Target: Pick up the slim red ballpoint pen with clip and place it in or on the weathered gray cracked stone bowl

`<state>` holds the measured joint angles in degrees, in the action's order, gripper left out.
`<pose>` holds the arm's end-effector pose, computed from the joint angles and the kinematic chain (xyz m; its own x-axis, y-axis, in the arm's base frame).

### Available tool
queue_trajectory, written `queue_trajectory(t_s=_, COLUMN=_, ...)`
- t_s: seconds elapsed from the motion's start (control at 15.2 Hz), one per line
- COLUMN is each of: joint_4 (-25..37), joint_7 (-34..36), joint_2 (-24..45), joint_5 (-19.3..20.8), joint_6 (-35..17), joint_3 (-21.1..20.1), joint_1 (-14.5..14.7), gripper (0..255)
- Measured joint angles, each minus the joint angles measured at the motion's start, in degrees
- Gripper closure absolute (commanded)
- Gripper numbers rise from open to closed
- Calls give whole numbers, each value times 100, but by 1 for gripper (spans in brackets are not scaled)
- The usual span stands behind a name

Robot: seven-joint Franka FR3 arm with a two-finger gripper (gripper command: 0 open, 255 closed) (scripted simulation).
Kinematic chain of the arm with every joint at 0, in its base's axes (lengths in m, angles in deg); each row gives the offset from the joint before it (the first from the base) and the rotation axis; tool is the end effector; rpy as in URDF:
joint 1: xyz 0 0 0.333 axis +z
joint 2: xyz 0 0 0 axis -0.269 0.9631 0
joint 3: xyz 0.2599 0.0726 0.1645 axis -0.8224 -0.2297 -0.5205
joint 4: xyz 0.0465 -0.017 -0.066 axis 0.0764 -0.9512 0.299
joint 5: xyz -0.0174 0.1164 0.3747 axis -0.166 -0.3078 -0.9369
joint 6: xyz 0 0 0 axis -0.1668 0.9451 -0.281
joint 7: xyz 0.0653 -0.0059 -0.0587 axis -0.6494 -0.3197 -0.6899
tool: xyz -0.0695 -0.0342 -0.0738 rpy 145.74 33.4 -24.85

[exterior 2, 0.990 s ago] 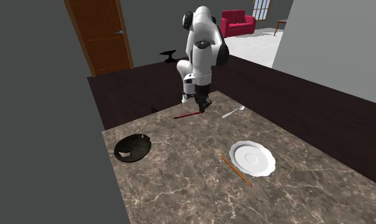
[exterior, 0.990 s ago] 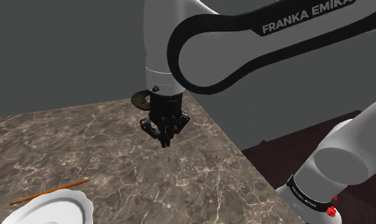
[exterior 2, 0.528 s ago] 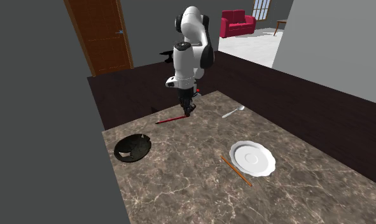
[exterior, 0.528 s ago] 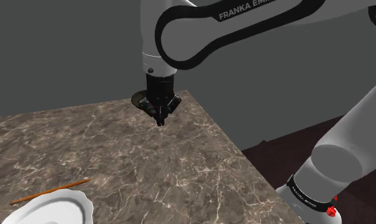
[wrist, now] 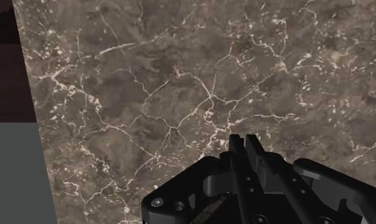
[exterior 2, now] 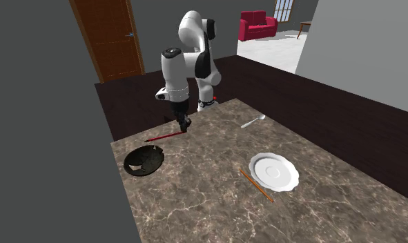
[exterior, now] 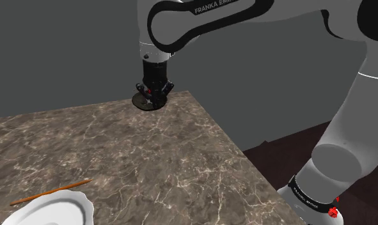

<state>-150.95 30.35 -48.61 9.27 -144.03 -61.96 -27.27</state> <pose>0.5301 0.2767 0.4565 0.9552 -0.2936 -0.0366 -0.2949 -0.9548 -0.0363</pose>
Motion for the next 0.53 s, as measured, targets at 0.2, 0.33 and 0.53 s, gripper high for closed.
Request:
queue_trajectory(t_s=0.2, joint_4=647, joint_7=-121, joint_2=550, joint_5=343, joint_6=216, joint_3=168, joint_1=4, gripper=255)
queue_trajectory(t_s=0.33, joint_4=1160, joint_7=-156, joint_2=945, joint_5=565, joint_6=407, joint_3=272, joint_1=79, gripper=255)
queue_trajectory(t_s=0.53, joint_4=1984, joint_7=-308, joint_2=1529, joint_5=846, joint_6=720, joint_3=442, joint_1=186, gripper=255)
